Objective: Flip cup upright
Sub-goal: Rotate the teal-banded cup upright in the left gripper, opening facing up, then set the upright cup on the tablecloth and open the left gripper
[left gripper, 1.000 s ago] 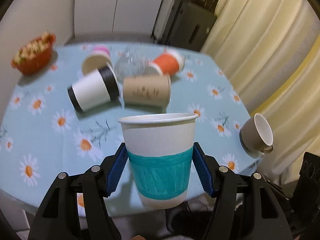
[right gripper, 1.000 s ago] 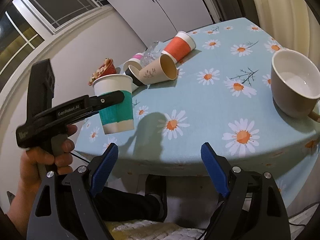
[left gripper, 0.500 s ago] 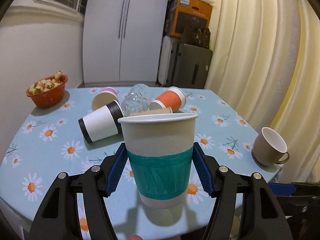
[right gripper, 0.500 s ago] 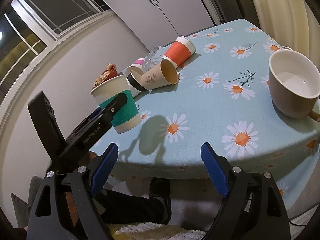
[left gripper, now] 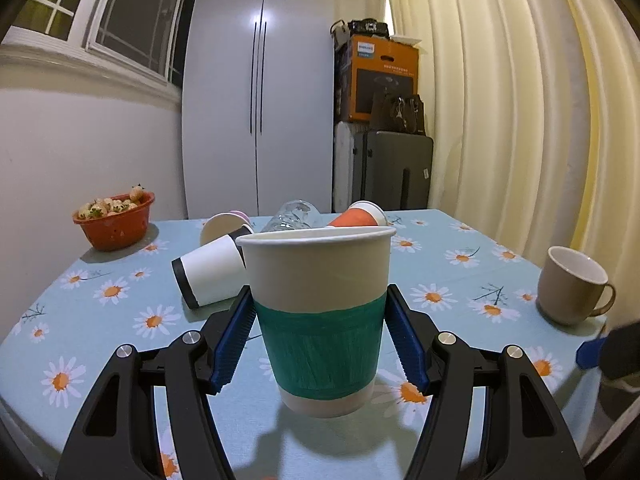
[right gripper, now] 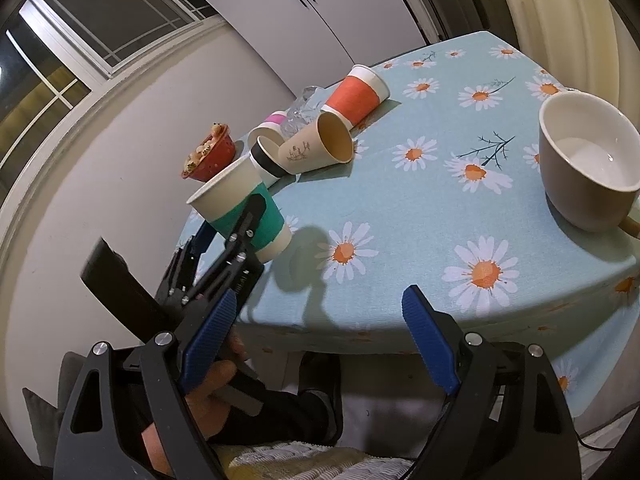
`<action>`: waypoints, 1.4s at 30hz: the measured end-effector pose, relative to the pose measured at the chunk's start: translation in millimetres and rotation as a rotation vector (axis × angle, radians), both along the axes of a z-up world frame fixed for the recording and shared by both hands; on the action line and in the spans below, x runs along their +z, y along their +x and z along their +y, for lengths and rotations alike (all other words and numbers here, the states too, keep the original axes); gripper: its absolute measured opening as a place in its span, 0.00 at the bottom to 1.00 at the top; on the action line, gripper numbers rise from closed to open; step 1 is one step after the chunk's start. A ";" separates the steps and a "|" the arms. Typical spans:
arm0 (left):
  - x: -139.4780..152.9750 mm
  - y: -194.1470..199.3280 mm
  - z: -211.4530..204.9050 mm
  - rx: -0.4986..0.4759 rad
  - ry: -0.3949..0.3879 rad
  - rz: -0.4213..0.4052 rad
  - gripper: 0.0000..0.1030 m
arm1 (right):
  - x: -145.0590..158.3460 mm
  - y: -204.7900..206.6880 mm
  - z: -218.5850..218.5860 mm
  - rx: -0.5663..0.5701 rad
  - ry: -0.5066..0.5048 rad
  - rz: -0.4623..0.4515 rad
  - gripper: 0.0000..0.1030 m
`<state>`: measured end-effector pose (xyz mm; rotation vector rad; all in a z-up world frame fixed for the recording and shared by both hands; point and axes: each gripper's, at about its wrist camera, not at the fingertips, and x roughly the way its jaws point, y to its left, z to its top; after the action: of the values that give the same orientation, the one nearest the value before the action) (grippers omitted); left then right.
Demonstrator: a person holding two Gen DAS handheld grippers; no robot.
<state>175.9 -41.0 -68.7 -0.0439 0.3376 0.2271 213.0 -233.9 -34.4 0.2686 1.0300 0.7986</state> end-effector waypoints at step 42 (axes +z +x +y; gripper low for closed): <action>-19.0 -17.6 2.1 0.089 0.033 -0.033 0.93 | -0.9 -2.8 2.2 -0.006 -0.031 -0.032 0.82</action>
<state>158.3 -38.9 -87.7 -0.0301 0.2993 0.3198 210.2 -231.7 -35.3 0.2315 1.0101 0.7786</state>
